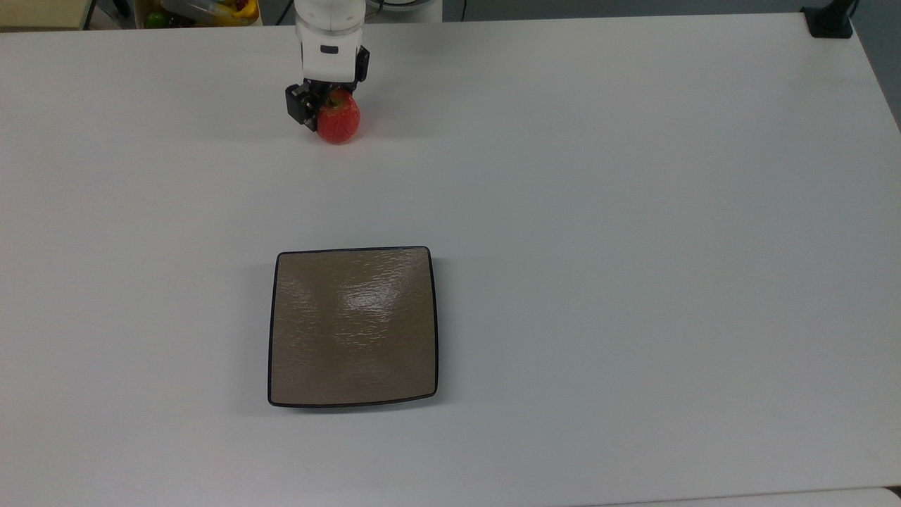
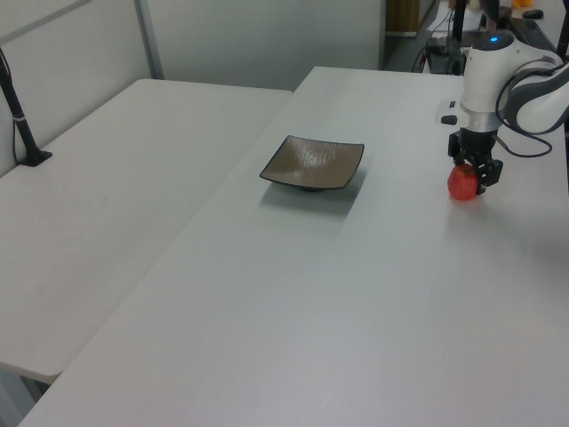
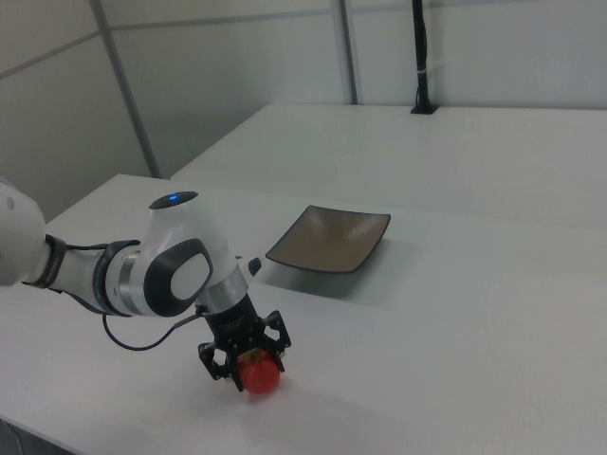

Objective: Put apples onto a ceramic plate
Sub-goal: 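Close the gripper around the red apple, then lift the red apple up off the table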

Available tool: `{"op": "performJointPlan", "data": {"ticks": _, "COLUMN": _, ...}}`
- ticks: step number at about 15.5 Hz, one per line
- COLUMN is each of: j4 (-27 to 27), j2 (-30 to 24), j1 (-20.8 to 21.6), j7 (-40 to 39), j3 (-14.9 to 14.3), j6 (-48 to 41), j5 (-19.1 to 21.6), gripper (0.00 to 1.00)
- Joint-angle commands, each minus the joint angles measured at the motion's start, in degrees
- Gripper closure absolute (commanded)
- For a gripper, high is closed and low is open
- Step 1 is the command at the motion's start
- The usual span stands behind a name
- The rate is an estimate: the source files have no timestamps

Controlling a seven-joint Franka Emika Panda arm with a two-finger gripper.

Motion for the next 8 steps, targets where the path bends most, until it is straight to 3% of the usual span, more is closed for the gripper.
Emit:
{"op": "performJointPlan", "data": {"ticks": 1, "j4": -0.2, "j2": -0.64, "j1": -0.32, "j7": 1.13, "j3": -0.17, "j6": 0.01, "j5": -0.97, "gripper": 0.8}}
{"op": "performJointPlan", "data": {"ticks": 5, "j4": 5.76, "j2": -1.96, "j1": 0.29, "j7": 4.82, "j3": -0.17, "j6": -7.62, "j5": -0.19, "gripper": 0.8}}
{"op": "performJointPlan", "data": {"ticks": 8, "j4": 14.62, "j2": -1.7, "j1": 0.56, "j7": 7.02, "j3": -0.08, "j6": -17.54, "j5": 1.13, "gripper": 0.8}}
